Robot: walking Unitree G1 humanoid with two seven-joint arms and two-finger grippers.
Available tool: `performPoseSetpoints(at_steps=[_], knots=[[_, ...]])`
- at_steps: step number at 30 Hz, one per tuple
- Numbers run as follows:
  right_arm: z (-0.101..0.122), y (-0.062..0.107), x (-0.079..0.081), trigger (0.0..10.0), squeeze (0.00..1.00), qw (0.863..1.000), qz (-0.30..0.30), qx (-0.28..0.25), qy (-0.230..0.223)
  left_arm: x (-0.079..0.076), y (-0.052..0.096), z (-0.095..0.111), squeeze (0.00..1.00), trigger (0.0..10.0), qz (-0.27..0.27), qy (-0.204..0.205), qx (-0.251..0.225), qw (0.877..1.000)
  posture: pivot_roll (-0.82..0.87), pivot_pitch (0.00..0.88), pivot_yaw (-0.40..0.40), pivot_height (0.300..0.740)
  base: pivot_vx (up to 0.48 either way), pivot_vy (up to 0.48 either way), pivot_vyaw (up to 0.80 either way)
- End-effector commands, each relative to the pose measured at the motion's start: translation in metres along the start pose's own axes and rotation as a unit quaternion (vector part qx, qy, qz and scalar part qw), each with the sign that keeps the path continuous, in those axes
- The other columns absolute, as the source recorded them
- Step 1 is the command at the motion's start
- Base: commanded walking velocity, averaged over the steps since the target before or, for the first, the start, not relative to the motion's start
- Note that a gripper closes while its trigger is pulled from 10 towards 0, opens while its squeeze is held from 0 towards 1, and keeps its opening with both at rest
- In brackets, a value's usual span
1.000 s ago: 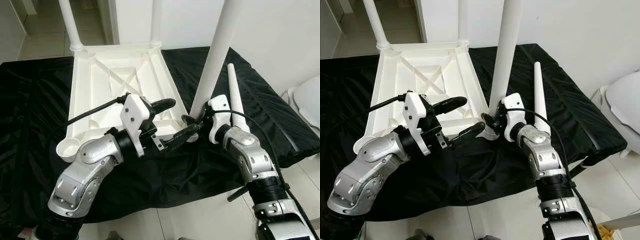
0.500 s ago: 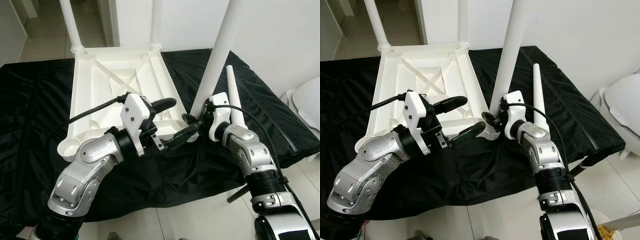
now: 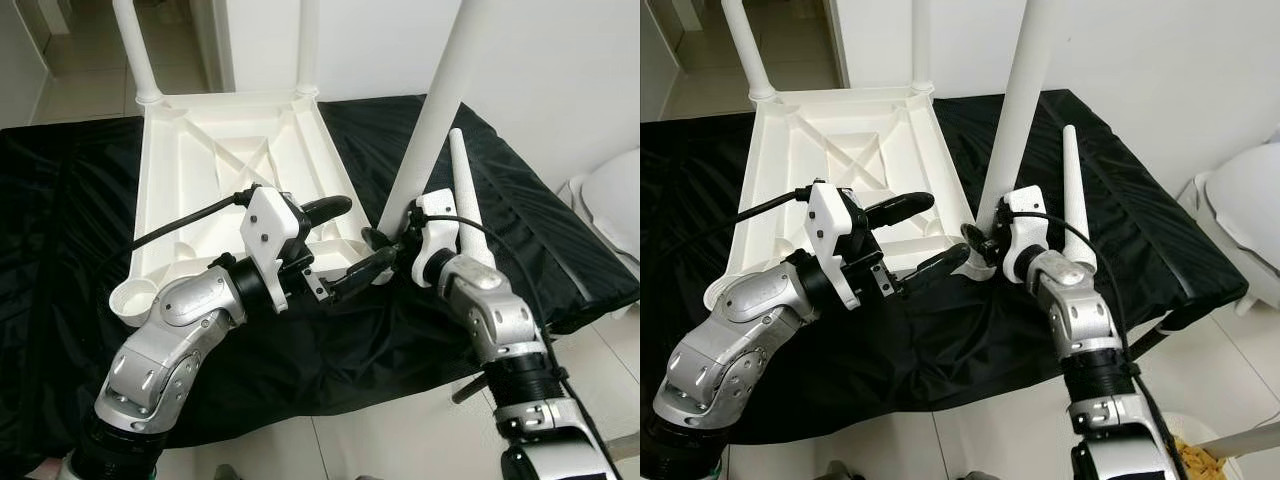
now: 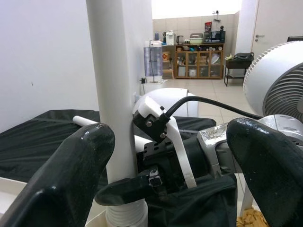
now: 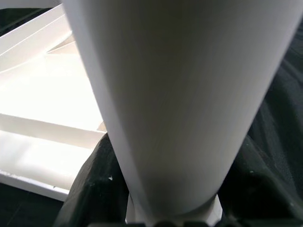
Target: Building children table
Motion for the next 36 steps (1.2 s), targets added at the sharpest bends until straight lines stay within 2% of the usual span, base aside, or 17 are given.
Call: performPoseSetpoints(at_steps=[1, 6, 9, 11, 20, 22, 25, 30, 36], knots=[[-0.055, 0.007, -0.008, 10.0, 0.0, 0.994, -0.039, 0.101, -0.035, -0.001, 0.0, 0.002, 0.0, 10.0, -0.007, -0.005, -0.002, 1.0, -0.03, 0.09, -0.004, 0.74, 0.0, 0.0, 0.0], [-0.054, 0.005, -0.006, 10.0, 0.0, 0.993, -0.06, 0.09, -0.052, -0.001, 0.0, 0.002, 0.0, 10.0, -0.007, -0.005, -0.002, 1.0, -0.03, 0.091, -0.007, 0.74, 0.0, 0.0, 0.0], [-0.05, 0.001, -0.002, 10.0, 0.0, 0.989, -0.106, 0.066, -0.079, -0.001, 0.0, 0.002, 0.0, 10.0, -0.007, -0.005, -0.002, 1.0, -0.03, 0.09, -0.009, 0.74, 0.0, 0.0, 0.0], [-0.049, 0.0, 0.0, 10.0, 0.0, 0.988, -0.115, 0.06, -0.088, -0.001, 0.0, 0.002, 0.0, 10.0, -0.007, -0.005, -0.002, 1.0, -0.03, 0.09, -0.009, 0.74, 0.0, 0.0, 0.0], [-0.044, -0.003, 0.006, 10.0, 0.0, 0.981, -0.158, 0.036, -0.106, -0.002, 0.0, 0.002, 0.0, 10.0, -0.007, -0.004, -0.003, 1.0, -0.03, 0.089, -0.011, 0.74, 0.0, 0.0, 0.0], [-0.042, -0.006, 0.011, 10.0, 0.0, 0.976, -0.184, 0.023, -0.114, -0.002, -0.001, 0.001, 0.0, 10.0, -0.008, -0.004, -0.004, 1.0, -0.03, 0.087, -0.013, 0.74, 0.0, 0.0, 0.0], [-0.042, -0.006, 0.011, 10.0, 0.0, 0.976, -0.184, 0.023, -0.114, -0.002, -0.001, 0.001, 0.0, 10.0, -0.008, -0.004, -0.004, 1.0, -0.03, 0.087, -0.013, 0.74, 0.0, 0.0, 0.0], [-0.033, -0.009, 0.013, 10.0, 0.0, 0.967, -0.233, 0.001, -0.105, -0.002, -0.002, 0.001, 0.0, 10.0, -0.007, -0.004, -0.006, 1.0, -0.03, 0.084, -0.016, 0.74, 0.0, 0.0, 0.0], [-0.031, -0.009, 0.013, 10.0, 0.0, 0.963, -0.252, -0.002, -0.097, -0.002, -0.002, 0.002, 0.0, 10.0, -0.006, -0.005, -0.007, 1.0, -0.03, 0.083, -0.019, 0.74, 0.0, 0.0, 0.0]])
Point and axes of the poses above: a point about 5 cm out from each wrist's last joint towards the gripper, its own y axis pointing back from the gripper into the wrist, its own z axis along the axis of the wrist's last joint, x = y × z, the point moved 4 cm from there along -y, pointing out of the wrist towards the gripper, and after that the axes turned 8 degrees about -y, right-handed, at the moved point
